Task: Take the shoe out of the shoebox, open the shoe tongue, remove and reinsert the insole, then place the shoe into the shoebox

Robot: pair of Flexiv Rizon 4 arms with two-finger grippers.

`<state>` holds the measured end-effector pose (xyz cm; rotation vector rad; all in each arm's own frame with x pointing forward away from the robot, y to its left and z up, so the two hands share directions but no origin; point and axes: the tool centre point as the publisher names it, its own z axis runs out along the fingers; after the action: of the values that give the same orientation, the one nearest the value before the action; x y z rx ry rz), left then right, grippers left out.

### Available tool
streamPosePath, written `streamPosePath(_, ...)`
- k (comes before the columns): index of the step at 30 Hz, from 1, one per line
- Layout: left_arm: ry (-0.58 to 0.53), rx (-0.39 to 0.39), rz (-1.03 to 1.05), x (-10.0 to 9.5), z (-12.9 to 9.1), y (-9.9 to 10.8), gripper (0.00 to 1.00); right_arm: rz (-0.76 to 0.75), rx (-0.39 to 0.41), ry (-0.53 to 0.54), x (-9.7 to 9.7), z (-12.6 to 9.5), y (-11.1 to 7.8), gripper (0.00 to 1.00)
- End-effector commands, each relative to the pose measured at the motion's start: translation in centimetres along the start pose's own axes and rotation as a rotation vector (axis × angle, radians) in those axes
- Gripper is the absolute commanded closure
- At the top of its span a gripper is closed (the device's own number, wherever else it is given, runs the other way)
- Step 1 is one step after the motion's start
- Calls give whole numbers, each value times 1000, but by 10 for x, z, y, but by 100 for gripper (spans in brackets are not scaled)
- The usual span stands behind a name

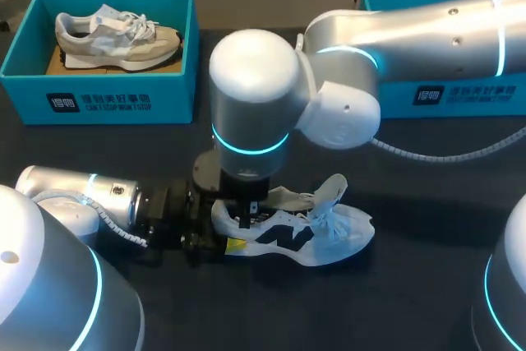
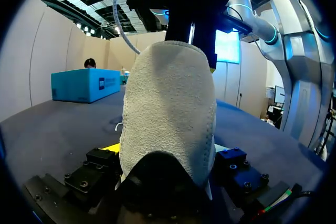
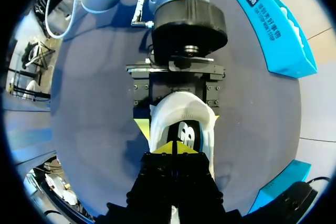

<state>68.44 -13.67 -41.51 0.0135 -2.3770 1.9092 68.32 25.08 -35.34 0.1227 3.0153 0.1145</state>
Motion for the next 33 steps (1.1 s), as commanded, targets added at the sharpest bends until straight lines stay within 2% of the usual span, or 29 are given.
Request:
streamPosePath(1,-3,-2,-1,0,0,-1,100,-6,5,-28,2,7,-1,100)
streamPosePath(15,-3,-2,-1,0,0,-1,100,6,35,-49,-10,18,-10,100)
streamPosePath(26,-3,-2,-1,0,0,-1,100,46,44,-47,-12,27,-32,100)
streamPosePath(33,-3,-2,-1,0,0,-1,100,51,61,-43,-16,24,-36,100)
